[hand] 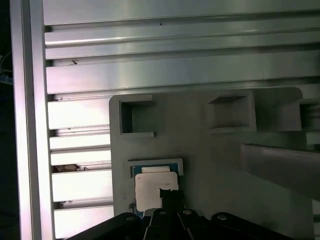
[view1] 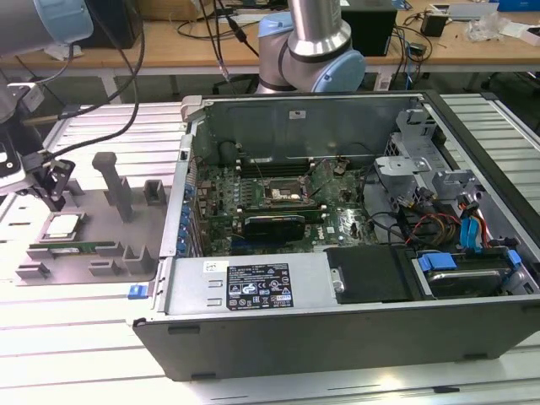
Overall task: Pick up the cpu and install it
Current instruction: 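Pick up the cpu and move it towards the insertion slot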
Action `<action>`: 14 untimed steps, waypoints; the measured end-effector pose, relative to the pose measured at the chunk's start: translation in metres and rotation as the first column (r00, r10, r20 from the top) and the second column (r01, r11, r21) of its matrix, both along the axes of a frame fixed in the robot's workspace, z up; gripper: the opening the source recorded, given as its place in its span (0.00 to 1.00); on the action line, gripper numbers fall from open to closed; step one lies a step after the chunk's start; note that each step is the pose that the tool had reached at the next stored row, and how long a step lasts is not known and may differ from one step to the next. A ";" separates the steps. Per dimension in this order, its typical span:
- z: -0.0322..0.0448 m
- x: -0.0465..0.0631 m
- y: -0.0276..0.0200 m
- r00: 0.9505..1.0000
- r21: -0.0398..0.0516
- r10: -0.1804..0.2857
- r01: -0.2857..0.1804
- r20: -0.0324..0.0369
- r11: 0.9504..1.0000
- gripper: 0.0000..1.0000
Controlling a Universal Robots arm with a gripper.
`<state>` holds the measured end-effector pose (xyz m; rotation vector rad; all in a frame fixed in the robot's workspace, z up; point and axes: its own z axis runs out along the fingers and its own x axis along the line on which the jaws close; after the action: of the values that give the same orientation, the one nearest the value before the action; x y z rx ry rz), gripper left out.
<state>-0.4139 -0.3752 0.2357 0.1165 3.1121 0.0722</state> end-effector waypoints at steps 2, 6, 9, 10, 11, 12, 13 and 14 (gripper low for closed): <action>-0.0032 -0.001 -0.0002 1.000 0.000 0.000 0.000 0.000 1.000 0.11; -0.0129 -0.003 -0.0037 1.000 0.000 0.000 0.000 0.000 1.000 0.11; -0.0186 -0.006 -0.0049 1.000 0.001 0.000 0.000 0.000 1.000 0.11; -0.0199 -0.006 -0.0049 1.000 0.001 0.000 0.000 0.000 1.000 0.11; -0.0215 -0.007 -0.0049 1.000 0.002 0.000 0.000 0.000 1.000 0.11; -0.0238 -0.008 -0.0050 1.000 0.002 0.000 0.000 0.000 1.000 0.11; -0.0256 -0.008 -0.0052 1.000 0.002 0.000 0.000 0.000 1.000 0.11; -0.0278 -0.009 -0.0052 1.000 0.002 0.000 0.000 0.000 1.000 0.11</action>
<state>-0.4224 -0.3804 0.2078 0.1164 3.1120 0.0760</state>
